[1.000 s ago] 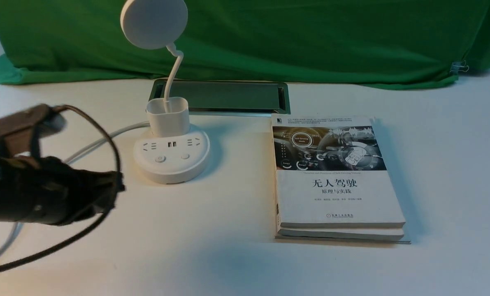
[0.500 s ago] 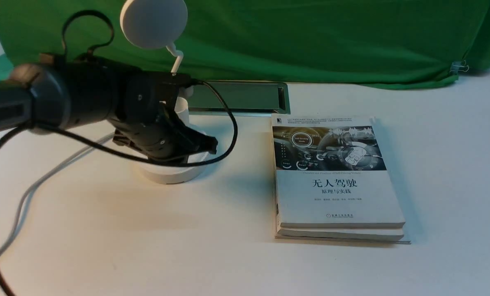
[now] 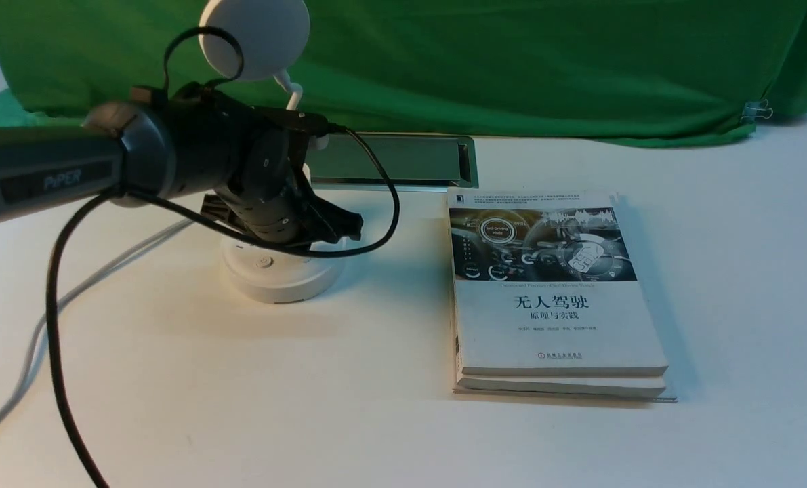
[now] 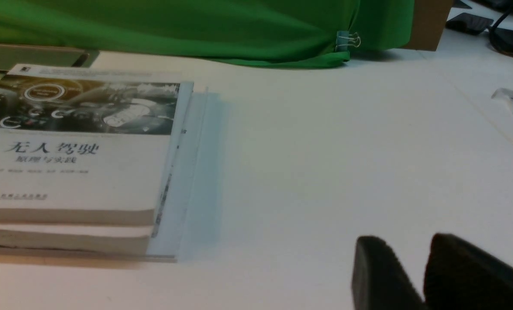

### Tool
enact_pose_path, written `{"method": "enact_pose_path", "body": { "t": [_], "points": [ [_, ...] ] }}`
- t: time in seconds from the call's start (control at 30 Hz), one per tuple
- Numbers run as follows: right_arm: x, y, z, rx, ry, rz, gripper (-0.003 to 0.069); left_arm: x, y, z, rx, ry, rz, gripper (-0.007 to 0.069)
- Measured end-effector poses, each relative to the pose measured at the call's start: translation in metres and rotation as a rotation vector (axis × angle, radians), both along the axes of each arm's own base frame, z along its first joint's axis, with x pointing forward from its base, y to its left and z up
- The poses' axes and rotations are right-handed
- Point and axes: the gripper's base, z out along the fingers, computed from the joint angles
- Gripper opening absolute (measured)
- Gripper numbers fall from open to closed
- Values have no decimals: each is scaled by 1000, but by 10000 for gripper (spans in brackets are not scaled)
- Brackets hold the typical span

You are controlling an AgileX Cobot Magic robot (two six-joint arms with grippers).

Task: Turn on the desk lamp on the white desktop with your hand.
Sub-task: 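Press the power button on the lamp base to turn the lamp on with the left gripper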

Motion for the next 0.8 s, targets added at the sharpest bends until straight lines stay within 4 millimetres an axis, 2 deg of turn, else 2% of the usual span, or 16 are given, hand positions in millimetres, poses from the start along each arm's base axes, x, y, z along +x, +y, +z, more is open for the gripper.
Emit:
{"method": "enact_pose_path", "body": {
  "t": [0.5,0.8],
  "points": [
    [0,0,0,0,1,0,238,4,-5,-16,-31,10,11,20],
    [0,0,0,0,1,0,238,3,-1,-2,-23,-7,15,20]
  ]
}}
